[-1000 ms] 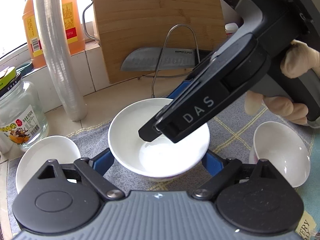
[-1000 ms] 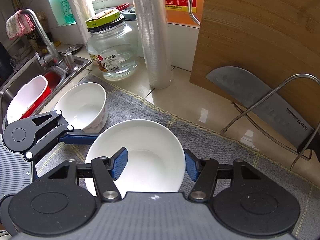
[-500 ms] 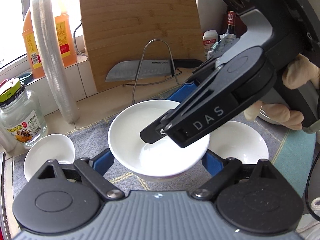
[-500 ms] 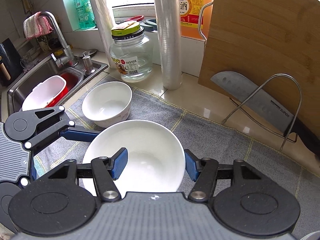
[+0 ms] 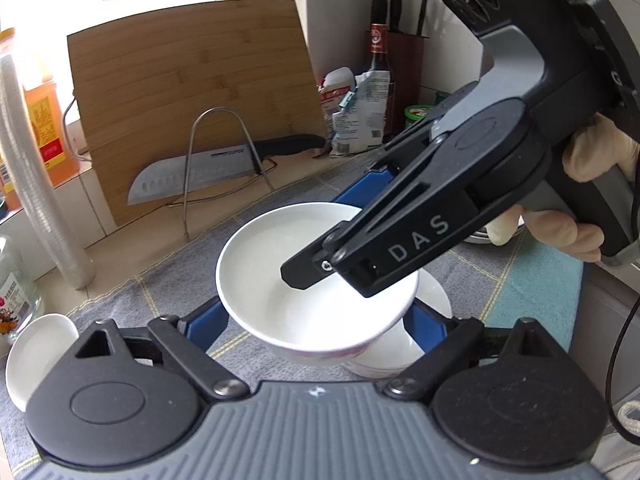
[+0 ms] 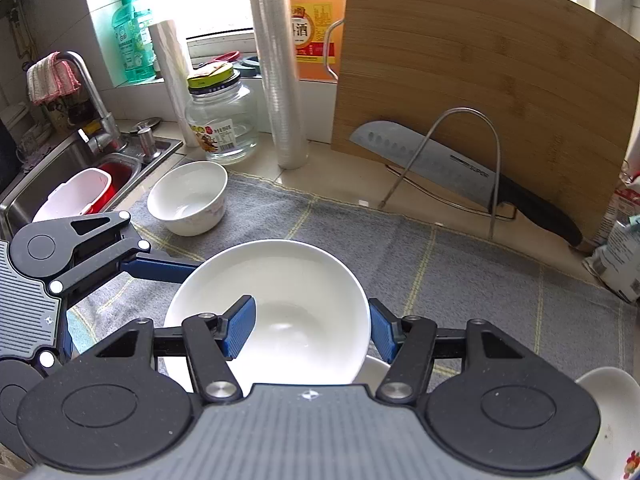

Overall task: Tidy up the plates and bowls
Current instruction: 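Carry the bowl with the left tool onto the stacked bowls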

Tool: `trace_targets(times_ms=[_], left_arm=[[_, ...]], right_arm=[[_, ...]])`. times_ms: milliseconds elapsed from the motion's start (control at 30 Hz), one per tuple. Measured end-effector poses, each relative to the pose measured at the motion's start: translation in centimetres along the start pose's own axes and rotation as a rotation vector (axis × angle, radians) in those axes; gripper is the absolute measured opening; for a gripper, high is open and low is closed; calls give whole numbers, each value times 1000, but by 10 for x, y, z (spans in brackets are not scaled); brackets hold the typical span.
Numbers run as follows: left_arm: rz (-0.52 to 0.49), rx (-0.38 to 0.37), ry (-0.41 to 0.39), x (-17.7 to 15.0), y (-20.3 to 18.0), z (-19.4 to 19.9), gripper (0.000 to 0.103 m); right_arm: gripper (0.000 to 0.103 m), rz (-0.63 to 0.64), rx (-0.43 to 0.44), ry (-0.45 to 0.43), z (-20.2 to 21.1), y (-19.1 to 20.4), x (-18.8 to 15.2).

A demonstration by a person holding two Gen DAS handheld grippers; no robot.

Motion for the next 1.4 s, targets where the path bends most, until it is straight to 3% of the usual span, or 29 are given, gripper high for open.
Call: trace_targets(times_ms=[400,1400], left_arm=[[-28,-93,30,-10,-34,-26,93],[-41,-81,88,-26,-36,-42,93]], right_arm=[[66,-98,-54,20,15,-26,-45],[66,-127,-14,51,-3,-29,-62]])
Point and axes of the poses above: each gripper's, at about its wrist camera, not at the fingertips, and z roughly against the way its jaws point, y to its left, x to its top, the point moved 10 cm from there along -z, roughly the way its jaws point, and after that the axes turned 11 degrees about z, right-handed, at the moved point
